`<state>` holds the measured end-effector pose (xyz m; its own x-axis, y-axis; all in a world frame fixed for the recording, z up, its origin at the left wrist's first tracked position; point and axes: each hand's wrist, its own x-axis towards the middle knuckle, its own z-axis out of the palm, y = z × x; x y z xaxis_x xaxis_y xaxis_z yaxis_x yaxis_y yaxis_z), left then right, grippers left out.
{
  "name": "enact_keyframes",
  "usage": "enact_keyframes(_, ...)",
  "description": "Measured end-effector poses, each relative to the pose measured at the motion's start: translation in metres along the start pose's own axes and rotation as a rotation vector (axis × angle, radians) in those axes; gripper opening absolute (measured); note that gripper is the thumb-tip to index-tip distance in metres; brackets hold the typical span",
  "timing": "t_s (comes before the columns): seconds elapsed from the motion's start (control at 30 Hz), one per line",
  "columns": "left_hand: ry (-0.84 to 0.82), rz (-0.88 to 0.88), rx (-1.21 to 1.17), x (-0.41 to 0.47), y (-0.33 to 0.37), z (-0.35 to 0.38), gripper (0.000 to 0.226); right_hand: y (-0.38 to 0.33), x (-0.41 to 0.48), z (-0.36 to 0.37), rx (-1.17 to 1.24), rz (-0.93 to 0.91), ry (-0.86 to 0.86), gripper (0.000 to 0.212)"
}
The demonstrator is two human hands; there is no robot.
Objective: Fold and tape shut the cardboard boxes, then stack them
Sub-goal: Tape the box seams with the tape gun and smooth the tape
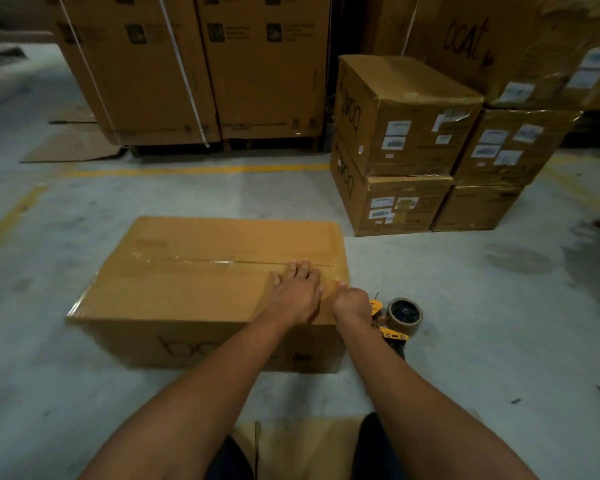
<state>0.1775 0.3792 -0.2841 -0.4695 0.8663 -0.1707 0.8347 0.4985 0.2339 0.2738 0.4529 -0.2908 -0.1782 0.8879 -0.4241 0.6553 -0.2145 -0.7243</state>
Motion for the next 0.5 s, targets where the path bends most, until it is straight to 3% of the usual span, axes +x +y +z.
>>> enact_keyframes(0.13,0.051,-0.053,-0.02,-0.028,0.004,0.011,0.049,0.006,-0.041,0.015,0.216,0.172,-0.117,0.047)
enact_keyframes(0.27,0.184,-0.249,-0.052,-0.06,-0.014,0.021,0.039,0.006,-0.091,0.042,0.653,0.305,-0.5,0.029)
enact_keyframes(0.33,0.352,-0.342,-0.039,-0.083,-0.037,0.026,0.033,0.005,-0.108,0.048,0.556,0.283,-0.631,0.026)
enact_keyframes(0.4,0.439,-0.538,-0.095,-0.103,-0.057,0.029,0.04,0.001,-0.11,0.052,0.31,0.215,-0.691,0.011)
enact_keyframes(0.43,0.459,-0.665,-0.208,-0.109,-0.061,0.028,0.056,-0.002,-0.106,0.051,0.237,0.174,-0.654,0.017)
enact_keyframes(0.5,0.513,-0.865,-0.58,-0.113,-0.062,0.028,0.097,-0.013,-0.09,0.047,0.094,0.032,-0.387,0.046)
